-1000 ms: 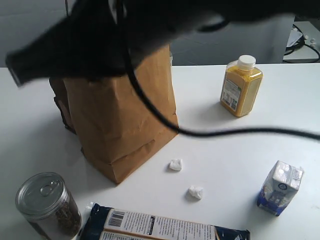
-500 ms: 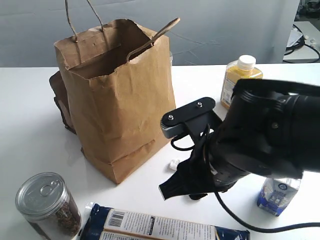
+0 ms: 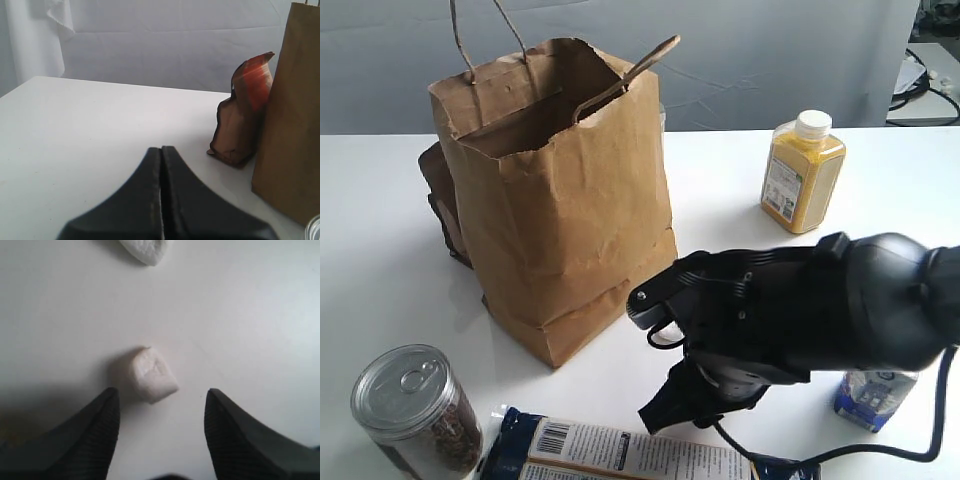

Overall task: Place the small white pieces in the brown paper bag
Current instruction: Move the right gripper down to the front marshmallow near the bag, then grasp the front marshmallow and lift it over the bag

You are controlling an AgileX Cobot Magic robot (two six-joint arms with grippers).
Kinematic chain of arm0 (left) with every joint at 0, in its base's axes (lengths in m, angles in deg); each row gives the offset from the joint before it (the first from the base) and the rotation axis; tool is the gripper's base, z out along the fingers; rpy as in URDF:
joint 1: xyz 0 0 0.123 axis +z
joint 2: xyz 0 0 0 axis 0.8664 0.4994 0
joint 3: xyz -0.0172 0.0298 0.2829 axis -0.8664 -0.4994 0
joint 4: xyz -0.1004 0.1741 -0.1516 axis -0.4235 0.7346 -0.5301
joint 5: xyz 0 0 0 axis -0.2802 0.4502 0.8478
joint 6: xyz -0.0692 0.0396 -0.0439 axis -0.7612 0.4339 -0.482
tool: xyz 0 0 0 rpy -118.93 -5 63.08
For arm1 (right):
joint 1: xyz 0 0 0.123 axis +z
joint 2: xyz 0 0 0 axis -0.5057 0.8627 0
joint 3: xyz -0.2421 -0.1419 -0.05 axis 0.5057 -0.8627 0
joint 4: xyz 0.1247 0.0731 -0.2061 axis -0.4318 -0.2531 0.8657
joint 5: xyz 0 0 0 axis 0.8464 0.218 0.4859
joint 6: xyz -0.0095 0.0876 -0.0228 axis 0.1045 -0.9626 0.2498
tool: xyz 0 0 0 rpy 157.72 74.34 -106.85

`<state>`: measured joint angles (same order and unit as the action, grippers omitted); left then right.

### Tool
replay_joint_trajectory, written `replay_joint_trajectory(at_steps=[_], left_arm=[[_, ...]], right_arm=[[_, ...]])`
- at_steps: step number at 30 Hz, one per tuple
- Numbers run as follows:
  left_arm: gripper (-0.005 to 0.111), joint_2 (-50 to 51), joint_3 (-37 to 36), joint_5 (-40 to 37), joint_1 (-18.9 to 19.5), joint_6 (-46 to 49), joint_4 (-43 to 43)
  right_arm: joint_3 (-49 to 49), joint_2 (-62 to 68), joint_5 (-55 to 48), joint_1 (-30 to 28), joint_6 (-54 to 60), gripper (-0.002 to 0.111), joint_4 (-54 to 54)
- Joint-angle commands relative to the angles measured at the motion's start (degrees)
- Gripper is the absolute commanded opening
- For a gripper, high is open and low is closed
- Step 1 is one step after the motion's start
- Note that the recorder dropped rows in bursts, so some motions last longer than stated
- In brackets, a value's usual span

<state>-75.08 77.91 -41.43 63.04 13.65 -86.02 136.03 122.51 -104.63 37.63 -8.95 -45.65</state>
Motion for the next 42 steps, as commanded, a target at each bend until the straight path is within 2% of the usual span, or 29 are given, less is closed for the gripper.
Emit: replay_joint_trajectory(at_steps=[1, 12, 20, 24, 30, 36, 42], left_arm=[[0.0, -0.2, -0.2, 0.3, -0.4, -0.2, -0.4], [0.0, -0.2, -0.2, 0.3, -0.4, -0.2, -0.4], [0.0, -0.2, -0.2, 0.3, -0.4, -0.2, -0.4], [0.0, -0.2, -0.2, 0.3, -0.4, -0.2, -0.4], [0.0, -0.2, -0.2, 0.3, -0.4, -0.2, -0.4], [0.0, -0.2, -0.2, 0.3, -0.4, -0.2, -0.4], [0.0, -0.2, -0.2, 0.3, -0.4, -0.2, -0.4]], right_arm=[[-0.1, 2.0, 3.9, -0.2, -2.8, 0.049, 3.2], [-0.1, 4.2, 3.5, -0.2, -9.3, 0.047, 9.8], [-0.1, 4.2, 3.5, -0.2, -9.3, 0.017, 9.8], [-0.1, 4.2, 2.4, 0.0, -9.3, 0.009, 9.8], [-0.1, 2.0, -1.1, 0.0, -7.1, 0.012, 6.7], [-0.1, -6.2, -1.5, 0.0, -0.4, 0.019, -1.6], [-0.1, -16.1, -0.7, 4.2, 1.7, 0.018, -5.2]])
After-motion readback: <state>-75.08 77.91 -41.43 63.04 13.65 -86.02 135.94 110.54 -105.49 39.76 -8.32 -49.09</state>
